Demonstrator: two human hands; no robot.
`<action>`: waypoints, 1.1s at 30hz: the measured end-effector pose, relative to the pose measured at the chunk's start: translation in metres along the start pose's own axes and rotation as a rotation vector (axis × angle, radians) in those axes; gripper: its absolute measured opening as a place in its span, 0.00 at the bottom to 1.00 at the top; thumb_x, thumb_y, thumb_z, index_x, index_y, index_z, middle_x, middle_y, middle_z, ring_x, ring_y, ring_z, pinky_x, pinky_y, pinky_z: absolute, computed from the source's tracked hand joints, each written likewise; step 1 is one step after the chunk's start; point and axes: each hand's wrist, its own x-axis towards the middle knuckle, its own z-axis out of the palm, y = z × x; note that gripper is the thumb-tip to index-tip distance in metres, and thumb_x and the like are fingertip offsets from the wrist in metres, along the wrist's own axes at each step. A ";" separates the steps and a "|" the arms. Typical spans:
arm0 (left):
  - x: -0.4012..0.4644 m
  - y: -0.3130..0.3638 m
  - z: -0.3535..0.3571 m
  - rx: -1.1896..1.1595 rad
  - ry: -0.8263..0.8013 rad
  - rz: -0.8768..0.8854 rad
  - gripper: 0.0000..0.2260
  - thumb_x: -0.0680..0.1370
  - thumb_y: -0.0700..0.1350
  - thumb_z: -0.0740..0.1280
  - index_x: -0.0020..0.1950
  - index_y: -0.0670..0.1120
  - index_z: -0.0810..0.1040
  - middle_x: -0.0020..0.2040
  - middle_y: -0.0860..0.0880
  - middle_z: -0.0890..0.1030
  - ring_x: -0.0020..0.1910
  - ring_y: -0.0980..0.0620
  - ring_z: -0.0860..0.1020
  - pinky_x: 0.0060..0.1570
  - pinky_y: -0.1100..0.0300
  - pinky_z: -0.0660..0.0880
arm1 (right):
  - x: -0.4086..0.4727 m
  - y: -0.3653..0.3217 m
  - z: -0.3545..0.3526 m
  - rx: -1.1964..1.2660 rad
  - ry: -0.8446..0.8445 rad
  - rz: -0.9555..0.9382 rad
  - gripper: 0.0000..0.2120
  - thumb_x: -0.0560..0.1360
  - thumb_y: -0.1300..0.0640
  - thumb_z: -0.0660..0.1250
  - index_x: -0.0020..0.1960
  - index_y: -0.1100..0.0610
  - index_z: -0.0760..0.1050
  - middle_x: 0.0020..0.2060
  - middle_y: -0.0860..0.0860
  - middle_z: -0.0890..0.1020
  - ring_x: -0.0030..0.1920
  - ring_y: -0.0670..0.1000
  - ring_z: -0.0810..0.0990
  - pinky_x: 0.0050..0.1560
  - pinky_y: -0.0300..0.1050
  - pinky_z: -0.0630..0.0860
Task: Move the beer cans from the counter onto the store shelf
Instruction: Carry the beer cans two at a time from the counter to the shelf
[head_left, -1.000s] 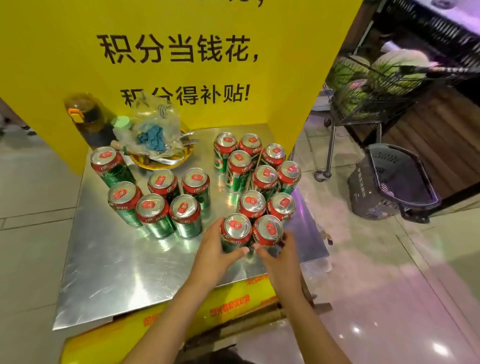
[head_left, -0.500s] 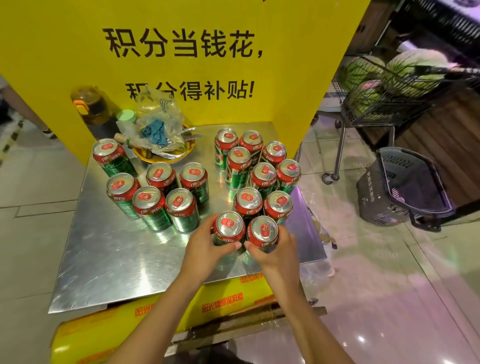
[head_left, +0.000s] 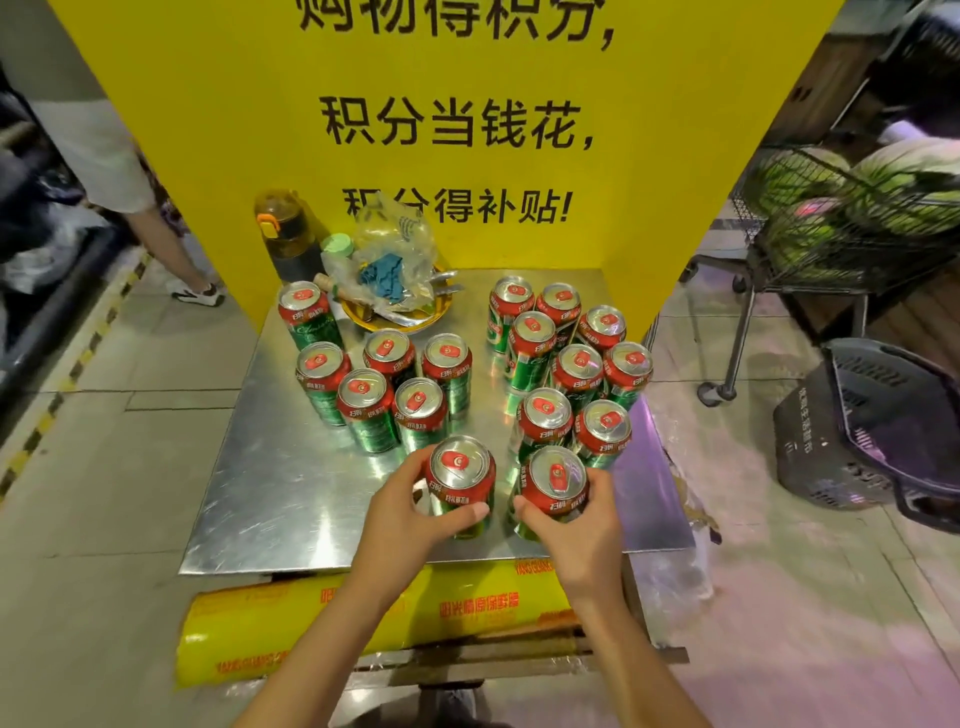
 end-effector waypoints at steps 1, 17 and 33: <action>-0.005 0.001 -0.005 -0.020 0.015 0.003 0.25 0.63 0.46 0.79 0.55 0.61 0.73 0.49 0.68 0.79 0.52 0.71 0.74 0.52 0.73 0.69 | -0.003 -0.007 0.002 0.017 -0.021 -0.005 0.24 0.64 0.61 0.79 0.50 0.47 0.69 0.45 0.41 0.79 0.45 0.30 0.77 0.41 0.25 0.74; -0.120 -0.009 -0.204 -0.362 0.616 0.051 0.29 0.54 0.59 0.74 0.55 0.57 0.76 0.50 0.58 0.82 0.50 0.63 0.79 0.43 0.69 0.76 | -0.090 -0.123 0.155 0.149 -0.474 -0.163 0.27 0.64 0.59 0.78 0.58 0.45 0.72 0.52 0.43 0.79 0.53 0.39 0.77 0.49 0.33 0.72; -0.334 -0.085 -0.466 -0.239 1.284 -0.053 0.25 0.57 0.61 0.78 0.51 0.64 0.72 0.50 0.65 0.77 0.49 0.69 0.74 0.45 0.67 0.69 | -0.318 -0.206 0.434 0.132 -1.149 -0.320 0.24 0.58 0.49 0.76 0.53 0.44 0.74 0.49 0.43 0.81 0.50 0.42 0.79 0.45 0.36 0.74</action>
